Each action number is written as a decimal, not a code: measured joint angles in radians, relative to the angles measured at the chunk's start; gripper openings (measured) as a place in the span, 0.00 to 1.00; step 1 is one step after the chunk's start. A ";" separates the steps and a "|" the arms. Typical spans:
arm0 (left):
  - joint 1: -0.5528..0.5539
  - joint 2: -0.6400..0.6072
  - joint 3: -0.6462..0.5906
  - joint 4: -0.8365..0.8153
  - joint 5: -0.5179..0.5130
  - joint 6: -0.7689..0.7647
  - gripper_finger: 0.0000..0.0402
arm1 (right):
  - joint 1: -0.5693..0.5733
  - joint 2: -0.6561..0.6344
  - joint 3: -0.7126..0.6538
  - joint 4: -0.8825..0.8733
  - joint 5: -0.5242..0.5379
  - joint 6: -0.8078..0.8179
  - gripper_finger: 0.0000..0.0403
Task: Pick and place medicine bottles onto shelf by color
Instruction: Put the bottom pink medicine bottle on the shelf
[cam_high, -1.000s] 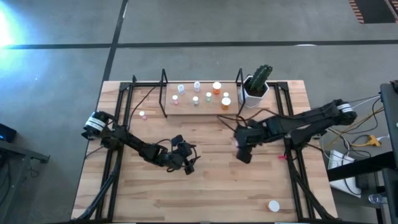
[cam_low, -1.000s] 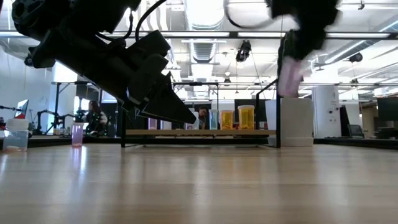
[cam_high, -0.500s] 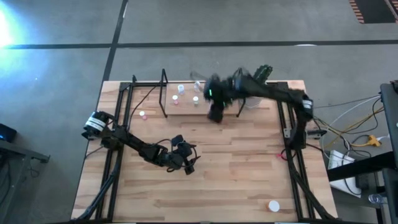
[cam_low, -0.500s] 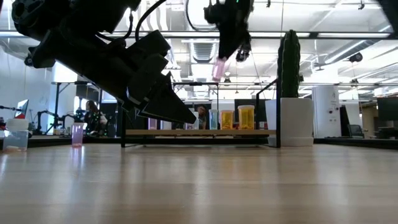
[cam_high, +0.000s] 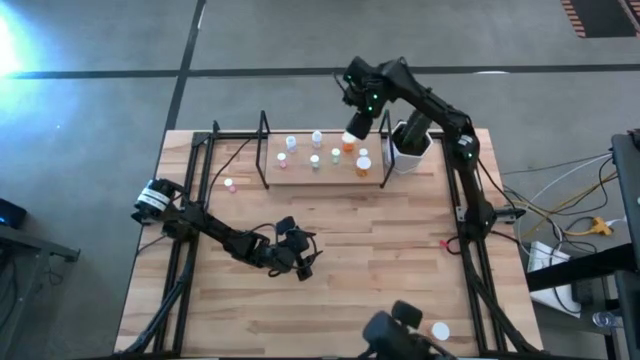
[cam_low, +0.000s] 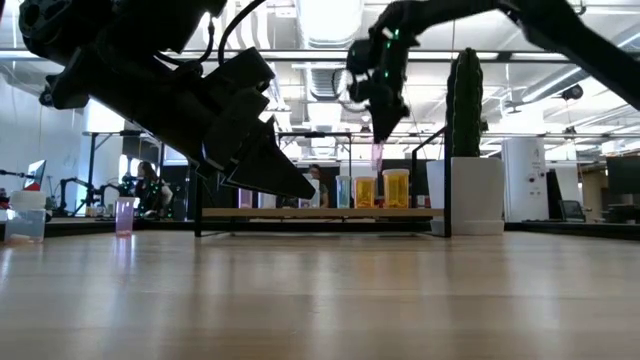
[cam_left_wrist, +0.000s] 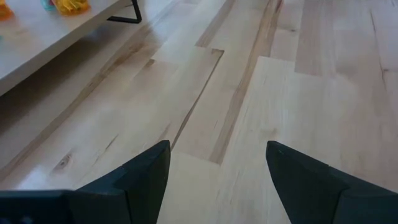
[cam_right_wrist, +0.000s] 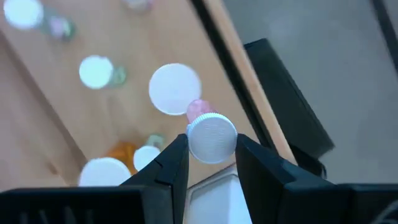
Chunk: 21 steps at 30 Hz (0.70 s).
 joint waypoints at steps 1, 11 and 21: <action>0.002 0.000 0.001 0.000 0.000 0.000 0.62 | -0.004 0.012 0.000 -0.004 -0.009 -0.040 0.27; 0.005 0.000 0.003 0.000 0.000 -0.001 0.62 | -0.048 0.062 -0.008 -0.031 0.042 -0.188 0.27; 0.005 0.000 0.004 0.000 0.000 0.000 0.62 | -0.053 0.064 -0.086 -0.034 0.032 -0.234 0.27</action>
